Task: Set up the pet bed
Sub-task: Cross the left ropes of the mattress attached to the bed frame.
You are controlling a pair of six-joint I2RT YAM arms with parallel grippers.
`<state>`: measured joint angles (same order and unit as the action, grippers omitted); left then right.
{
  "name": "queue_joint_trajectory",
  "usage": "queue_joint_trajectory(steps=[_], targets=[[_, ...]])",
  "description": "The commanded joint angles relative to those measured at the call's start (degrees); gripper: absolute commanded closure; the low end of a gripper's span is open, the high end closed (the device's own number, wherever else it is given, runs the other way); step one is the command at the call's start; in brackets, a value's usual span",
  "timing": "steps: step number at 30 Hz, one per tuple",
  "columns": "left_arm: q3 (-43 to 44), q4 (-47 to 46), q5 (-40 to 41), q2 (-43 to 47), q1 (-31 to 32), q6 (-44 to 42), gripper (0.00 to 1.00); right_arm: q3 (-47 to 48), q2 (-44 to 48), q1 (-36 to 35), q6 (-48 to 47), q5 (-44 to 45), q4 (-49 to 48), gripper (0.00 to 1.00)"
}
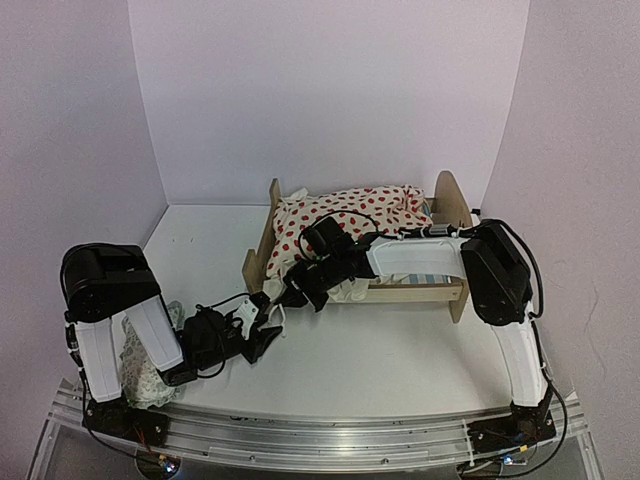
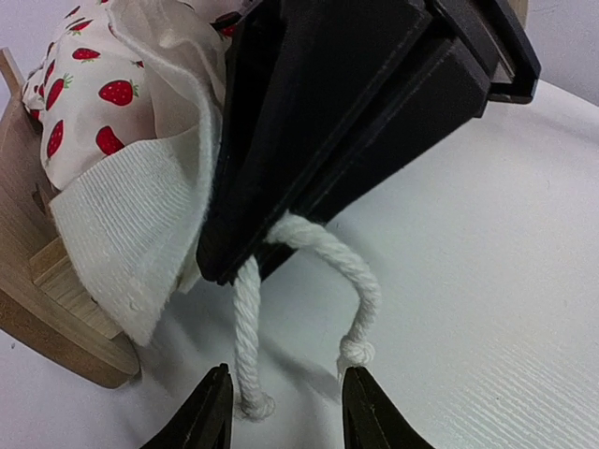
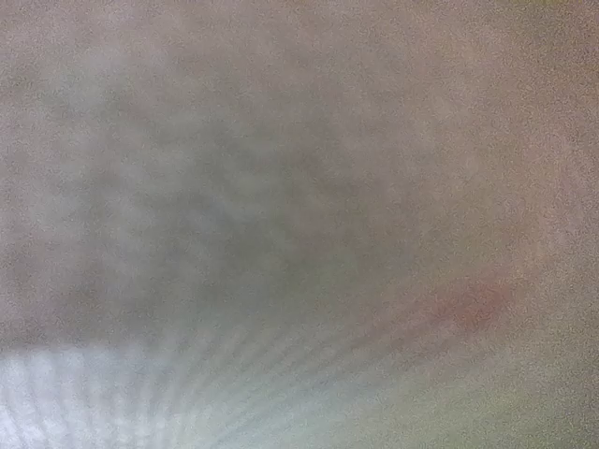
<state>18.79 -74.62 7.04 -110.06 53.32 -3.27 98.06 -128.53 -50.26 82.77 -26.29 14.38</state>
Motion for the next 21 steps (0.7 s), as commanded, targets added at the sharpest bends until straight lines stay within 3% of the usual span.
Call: queue_joint_trajectory(steps=[1, 4, 7, 8, 13, 15, 21], targets=[[2.3, -4.5, 1.5, -1.9, 0.1, -1.2, 0.66, 1.7, -1.3, 0.1, 0.5, -2.3, 1.5, 1.00], [2.8, -5.4, 1.6, -3.1, 0.1, -1.4, 0.89, 1.8, -1.4, 0.1, 0.4, -2.7, 1.7, 1.00], [2.8, -3.4, -0.1, -2.1, 0.1, -1.7, 0.99, 1.7, -1.3, 0.2, 0.1, -3.2, 2.1, 0.99], [2.6, -1.9, -0.8, -1.1, 0.1, -1.4, 1.00, 1.7, -1.3, 0.2, -0.3, -3.4, 2.3, 0.96], [0.3, 5.2, -3.0, 4.9, 0.1, 1.6, 1.00, 0.9, 0.0, 0.4, -4.2, -3.4, 4.4, 0.56], [0.1, 9.5, -3.7, 7.4, 0.1, 2.5, 1.00, -0.2, 1.2, 0.5, -6.3, -2.8, 4.8, 0.51], [-1.5, 18.3, -5.9, 13.3, 0.1, 4.8, 1.00, -3.3, 4.0, 0.6, -10.4, -2.6, 5.2, 0.50]])
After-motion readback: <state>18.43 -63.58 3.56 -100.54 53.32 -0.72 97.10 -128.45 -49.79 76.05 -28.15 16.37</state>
